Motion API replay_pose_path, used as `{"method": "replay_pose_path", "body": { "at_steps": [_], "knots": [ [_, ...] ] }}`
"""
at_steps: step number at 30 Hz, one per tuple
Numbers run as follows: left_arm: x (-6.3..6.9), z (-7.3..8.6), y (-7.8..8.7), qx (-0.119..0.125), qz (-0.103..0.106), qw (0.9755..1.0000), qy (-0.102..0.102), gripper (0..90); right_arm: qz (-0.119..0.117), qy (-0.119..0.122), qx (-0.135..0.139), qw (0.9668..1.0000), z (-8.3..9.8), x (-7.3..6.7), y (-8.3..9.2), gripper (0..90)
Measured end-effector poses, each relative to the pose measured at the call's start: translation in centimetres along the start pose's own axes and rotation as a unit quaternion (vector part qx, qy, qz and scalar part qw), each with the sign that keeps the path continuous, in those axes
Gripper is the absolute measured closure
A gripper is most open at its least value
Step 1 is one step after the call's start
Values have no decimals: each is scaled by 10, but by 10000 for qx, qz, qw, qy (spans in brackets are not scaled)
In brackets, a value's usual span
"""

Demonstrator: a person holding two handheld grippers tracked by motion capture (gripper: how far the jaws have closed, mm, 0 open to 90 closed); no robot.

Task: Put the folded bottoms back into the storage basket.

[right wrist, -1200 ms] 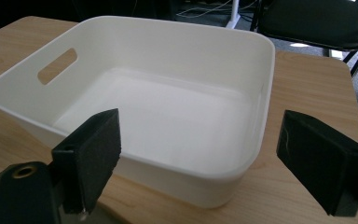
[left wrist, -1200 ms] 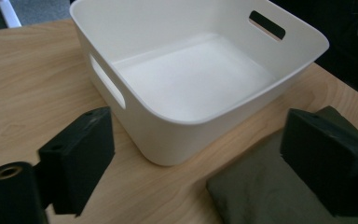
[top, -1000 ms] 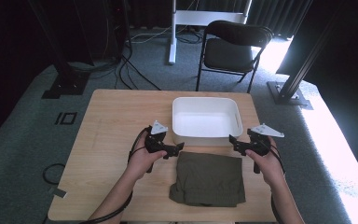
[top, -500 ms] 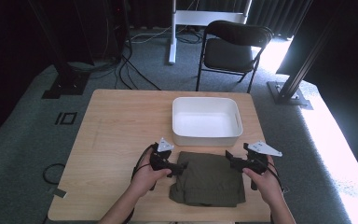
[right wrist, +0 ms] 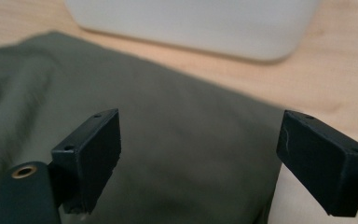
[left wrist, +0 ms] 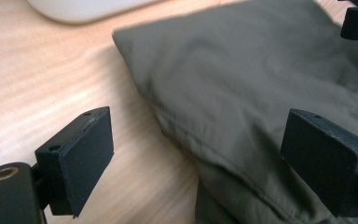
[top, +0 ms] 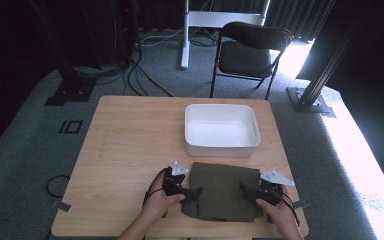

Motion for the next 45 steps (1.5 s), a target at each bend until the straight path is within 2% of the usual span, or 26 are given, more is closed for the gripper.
{"method": "replay_pose_path", "body": {
  "at_steps": [7, 9, 15, 19, 21, 23, 26, 27, 30, 31, 33, 35, 36, 38, 39, 40, 41, 43, 45],
  "knots": [
    [7, 9, -7, 28, 58, 9999, 82, 108, 173, -193, -186, 9995, 18, 5, -5, 134],
    [6, 9, -8, 16, 71, 9999, 127, 107, 144, -350, -213, 9991, 22, 6, -6, 135],
    [4, 12, -13, -65, 129, 9995, 269, 107, 44, -485, -342, 9982, 25, 7, -6, 138],
    [5, 14, -18, 132, 18, 9998, 142, 106, -17, -497, -349, 9982, 24, 8, -6, 140],
    [6, 16, -22, 328, -43, 9994, 29, 106, -32, -476, -364, 9982, 24, 8, -6, 141],
    [8, 15, -25, 400, -65, 9991, 133, 107, -9, -510, -359, 9981, 25, 7, -6, 142],
    [10, 13, -28, 515, 105, 9981, 327, 111, 34, -494, -354, 9981, 25, 4, -7, 158],
    [12, 13, -29, 520, 181, 9981, 265, 143, 69, -437, -359, 9984, 25, 3, -7, 207],
    [15, 11, -31, 433, 275, 9986, 96, 478, 123, -150, -363, 9992, 25, -2, -7, 388],
    [15, 11, -31, 413, 292, 9987, 65, 528, 47, 11, -388, 9992, 25, -4, -7, 479],
    [17, 10, -32, 370, 290, 9989, -69, 614, 16, 66, -434, 9990, 23, -7, -7, 624],
    [18, 9, -32, 365, 254, 9987, -268, 637, -86, 69, -541, 9985, 21, -10, -7, 735],
    [19, 9, -32, 390, 267, 9982, -364, 650, -67, 145, -563, 9983, 20, -11, -7, 759],
    [18, 8, -31, 423, 280, 9979, -402, 679, -27, 343, -587, 9977, 19, -15, -7, 779],
    [17, 7, -28, 497, 355, 9975, -359, 705, -57, 344, -594, 9976, 18, -15, -6, 784],
    [17, 6, -26, 505, 356, 9972, -412, 718, -115, 285, -612, 9977, 16, -15, -4, 786],
    [17, 5, -24, 530, 371, 9971, -396, 721, -185, 178, -577, 9980, 14, -15, -2, 787],
    [16, 3, -21, 593, 452, 9968, -297, 728, -287, 119, -504, 9982, 9, -15, 2, 789],
    [16, 2, -18, 619, 473, 9965, -307, 731, -390, 80, -423, 9983, 4, -16, 8, 789]
  ]
}}
Point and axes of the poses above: each handheld gripper's, and its own axes: y roughly backward along the jaws, z roughly out of its underside, x roughly to its right, the point moved 1 cm from there along -y, roughly forward along the jaws, and after that the axes turned 6 degrees about -y, right-handed, at the moved point
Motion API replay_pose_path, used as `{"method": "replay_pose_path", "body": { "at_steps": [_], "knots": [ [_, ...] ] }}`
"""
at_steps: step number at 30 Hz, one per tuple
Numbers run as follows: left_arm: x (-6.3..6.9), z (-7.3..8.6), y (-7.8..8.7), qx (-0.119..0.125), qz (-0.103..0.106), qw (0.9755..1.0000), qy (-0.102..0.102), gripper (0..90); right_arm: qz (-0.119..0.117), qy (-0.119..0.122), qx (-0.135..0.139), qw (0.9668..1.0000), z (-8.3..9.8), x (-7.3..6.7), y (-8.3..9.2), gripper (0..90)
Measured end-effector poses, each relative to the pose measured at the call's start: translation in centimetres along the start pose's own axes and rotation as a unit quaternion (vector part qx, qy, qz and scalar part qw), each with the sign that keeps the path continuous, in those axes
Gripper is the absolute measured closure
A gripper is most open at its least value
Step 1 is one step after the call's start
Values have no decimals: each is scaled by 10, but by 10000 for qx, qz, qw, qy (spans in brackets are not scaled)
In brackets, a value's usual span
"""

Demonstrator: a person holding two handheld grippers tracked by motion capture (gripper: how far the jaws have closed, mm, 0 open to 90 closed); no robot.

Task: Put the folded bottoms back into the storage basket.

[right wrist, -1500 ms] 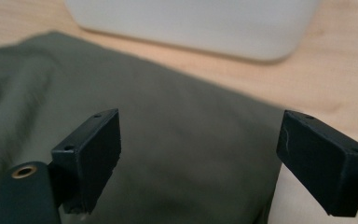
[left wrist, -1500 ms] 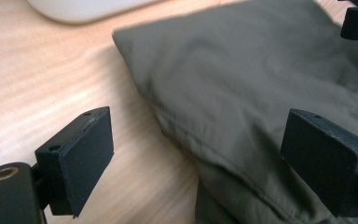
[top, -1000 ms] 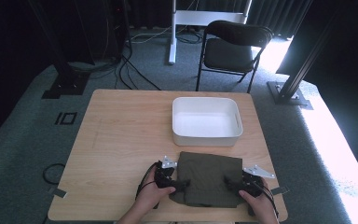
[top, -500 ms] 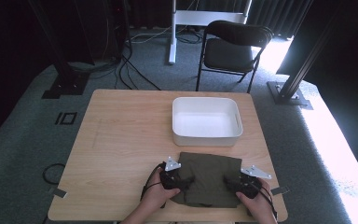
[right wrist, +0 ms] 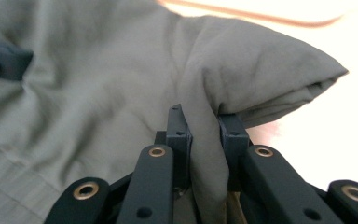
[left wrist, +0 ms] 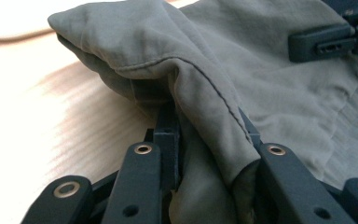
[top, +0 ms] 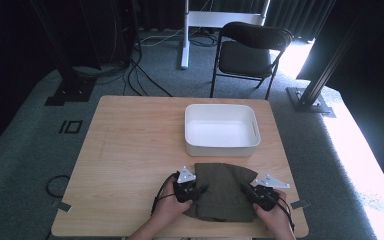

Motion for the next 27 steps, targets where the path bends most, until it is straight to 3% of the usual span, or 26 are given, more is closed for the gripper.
{"method": "replay_pose_path", "body": {
  "at_steps": [3, 11, 15, 17, 27],
  "knots": [
    [-1, -12, 15, 228, 48, 9997, 85, 732, -119, -25, 140, 9998, -9, -3, 10, 790],
    [-4, -42, 43, 679, 38, 9977, 36, 733, -415, 28, 653, 9970, -47, -12, 41, 790],
    [-9, -59, 51, 860, -56, 9963, -62, 734, -475, 81, 806, 9956, -67, -13, 46, 790],
    [-13, -68, 54, 955, -46, 9954, -13, 735, -495, 127, 849, 9951, -77, -13, 47, 790],
    [-34, -105, 59, 1139, -229, 9932, -49, 736, -485, 193, 1084, 9927, -122, -11, 45, 790]
  ]
}}
Point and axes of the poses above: each handheld gripper's, and its own axes: y roughly backward along the jaws, z roughly out of its underside, x roughly to its right, the point moved 1 cm from there along -y, roughly forward along the jaws, and after that the axes turned 6 degrees about -y, right-handed, at the moved point
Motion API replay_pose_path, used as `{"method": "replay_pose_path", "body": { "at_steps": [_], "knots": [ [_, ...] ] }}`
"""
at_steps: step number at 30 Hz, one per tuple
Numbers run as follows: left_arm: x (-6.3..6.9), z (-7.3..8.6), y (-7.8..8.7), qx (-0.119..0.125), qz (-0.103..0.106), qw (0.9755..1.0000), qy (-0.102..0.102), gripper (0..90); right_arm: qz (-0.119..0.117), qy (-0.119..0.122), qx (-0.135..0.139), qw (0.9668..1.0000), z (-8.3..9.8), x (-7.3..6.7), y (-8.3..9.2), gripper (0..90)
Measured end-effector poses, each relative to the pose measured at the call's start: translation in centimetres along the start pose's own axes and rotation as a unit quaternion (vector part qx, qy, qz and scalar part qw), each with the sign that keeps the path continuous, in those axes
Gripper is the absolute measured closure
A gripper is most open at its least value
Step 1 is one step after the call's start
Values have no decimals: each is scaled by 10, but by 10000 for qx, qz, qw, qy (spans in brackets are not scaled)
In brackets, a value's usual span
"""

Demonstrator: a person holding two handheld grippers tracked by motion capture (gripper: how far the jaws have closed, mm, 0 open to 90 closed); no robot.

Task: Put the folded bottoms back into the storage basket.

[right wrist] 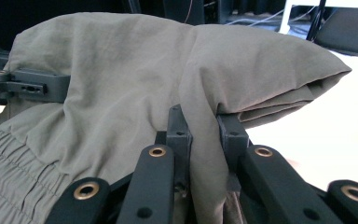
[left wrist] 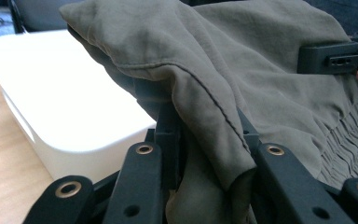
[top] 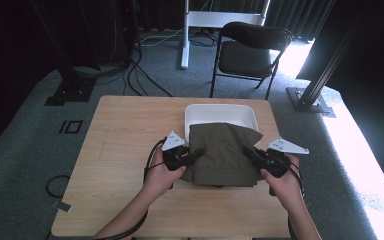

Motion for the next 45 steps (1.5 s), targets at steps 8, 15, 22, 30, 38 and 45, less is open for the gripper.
{"method": "replay_pose_path", "body": {
  "at_steps": [8, 15, 22, 30, 38, 45],
  "knots": [
    [-14, -18, -13, 61, -105, 9999, -62, 737, 32, -50, 46, 10000, -22, 11, -15, 790],
    [-27, -35, -25, 93, -237, 9996, -93, 737, 125, -54, 104, 9999, -44, 21, -27, 789],
    [-38, -49, -33, 83, -270, 9995, -125, 737, 200, -63, 77, 9998, -61, 28, -39, 789],
    [-56, -60, -48, 64, -367, 9993, -93, 737, 239, -182, 67, 9995, -76, 41, -59, 788],
    [-70, -62, -63, -10, -407, 9992, 13, 737, 321, -278, 10, 9991, -80, 53, -78, 788],
    [-78, -62, -76, -49, -483, 9988, 23, 737, 418, -373, -82, 9984, -84, 65, -93, 788]
  ]
}}
Point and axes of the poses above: each handheld gripper's, and its own axes: y roughly backward along the jaws, z roughly out of its underside, x roughly to its right, the point moved 1 cm from there along -y, roughly forward along the jaws, and after that the axes turned 6 degrees about -y, right-handed, at the moved point
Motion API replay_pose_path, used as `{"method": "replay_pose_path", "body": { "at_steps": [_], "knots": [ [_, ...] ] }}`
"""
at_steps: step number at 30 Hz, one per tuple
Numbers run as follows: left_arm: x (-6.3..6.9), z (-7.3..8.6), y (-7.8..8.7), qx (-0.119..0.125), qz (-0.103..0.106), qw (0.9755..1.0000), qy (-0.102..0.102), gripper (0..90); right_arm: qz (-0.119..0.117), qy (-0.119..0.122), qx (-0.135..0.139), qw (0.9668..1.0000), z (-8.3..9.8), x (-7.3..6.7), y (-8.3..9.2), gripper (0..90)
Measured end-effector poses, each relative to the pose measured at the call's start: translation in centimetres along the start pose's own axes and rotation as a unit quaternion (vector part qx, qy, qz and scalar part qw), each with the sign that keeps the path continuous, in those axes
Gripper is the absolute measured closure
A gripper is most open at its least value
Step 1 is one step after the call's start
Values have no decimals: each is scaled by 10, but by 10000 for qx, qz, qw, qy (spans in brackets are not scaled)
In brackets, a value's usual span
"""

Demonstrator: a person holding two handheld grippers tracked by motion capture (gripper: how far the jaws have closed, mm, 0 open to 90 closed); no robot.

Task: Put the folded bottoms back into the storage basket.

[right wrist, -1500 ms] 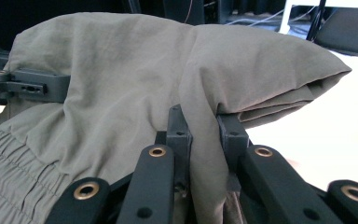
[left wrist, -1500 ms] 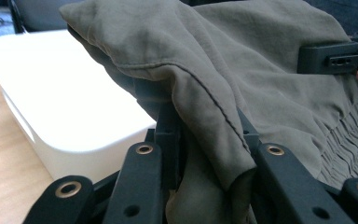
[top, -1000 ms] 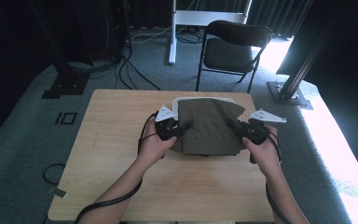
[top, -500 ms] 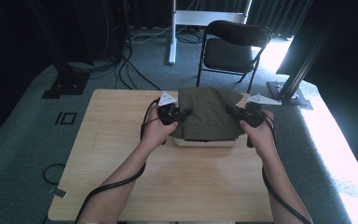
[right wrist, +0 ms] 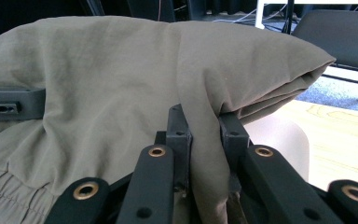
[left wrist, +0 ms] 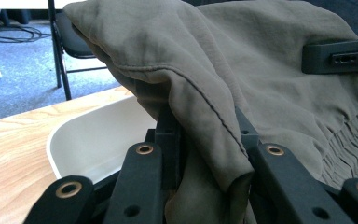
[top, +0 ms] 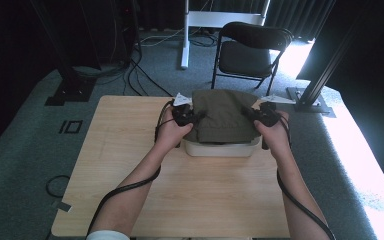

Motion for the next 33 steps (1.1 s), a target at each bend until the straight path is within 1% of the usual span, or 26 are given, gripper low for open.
{"method": "replay_pose_path", "body": {
  "at_steps": [2, 6, 7, 9, 10, 13, 16, 18, 20, 21, 24, 27, 28, 29, 30, 32, 33],
  "knots": [
    [-2, 0, -4, 3, -22, 10000, 12, 737, 18, -34, -41, 10000, -1, 2, -4, 788],
    [-7, 5, -15, -80, -28, 9999, 77, 737, 70, -75, -85, 9999, 1, 9, -13, 788],
    [-8, 7, -17, -82, -53, 9999, 119, 736, 64, -93, -99, 9999, 2, 10, -15, 788],
    [-10, 10, -21, -125, 5, 9997, 229, 737, 81, -132, -136, 9998, 5, 12, -20, 789],
    [-11, 12, -23, -165, 2, 9996, 246, 736, 125, -122, -164, 9997, 7, 13, -21, 788],
    [-10, 14, -30, -297, -25, 9994, 160, 736, 162, -153, -232, 9995, 10, 18, -26, 789],
    [-10, 17, -37, -398, -40, 9991, 144, 735, 240, -146, -296, 9992, 14, 23, -32, 789],
    [-10, 17, -41, -412, -72, 9991, 101, 735, 274, -195, -330, 9989, 16, 27, -35, 790],
    [-10, 18, -43, -460, -83, 9988, 134, 734, 294, -184, -325, 9989, 17, 28, -36, 790],
    [-9, 19, -45, -550, -86, 9983, 188, 734, 338, -167, -353, 9987, 18, 29, -38, 790],
    [-9, 23, -50, -669, -95, 9975, 192, 735, 412, -113, -445, 9981, 24, 31, -44, 791],
    [-11, 28, -55, -772, -102, 9967, 230, 735, 407, -184, -515, 9977, 28, 34, -48, 792],
    [-11, 31, -58, -860, -117, 9960, 196, 735, 407, -186, -569, 9974, 32, 36, -50, 792],
    [-11, 31, -58, -860, -117, 9960, 196, 734, 407, -186, -569, 9974, 32, 36, -50, 792],
    [-11, 32, -59, -929, -129, 9954, 212, 734, 426, -181, -667, 9967, 35, 36, -53, 792],
    [-11, 34, -62, -1007, -168, 9947, 142, 734, 440, -168, -695, 9965, 36, 36, -55, 792],
    [-11, 35, -63, -1022, -195, 9945, 156, 734, 460, -156, -730, 9961, 38, 37, -57, 792]
  ]
}}
Point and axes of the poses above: each handheld gripper's, and its own axes: y roughly backward along the jaws, z roughly out of its underside, x roughly to its right, the point moved 1 cm from there along -y, roughly forward along the jaws, and after that the axes turned 6 degrees about -y, right-handed, at the moved point
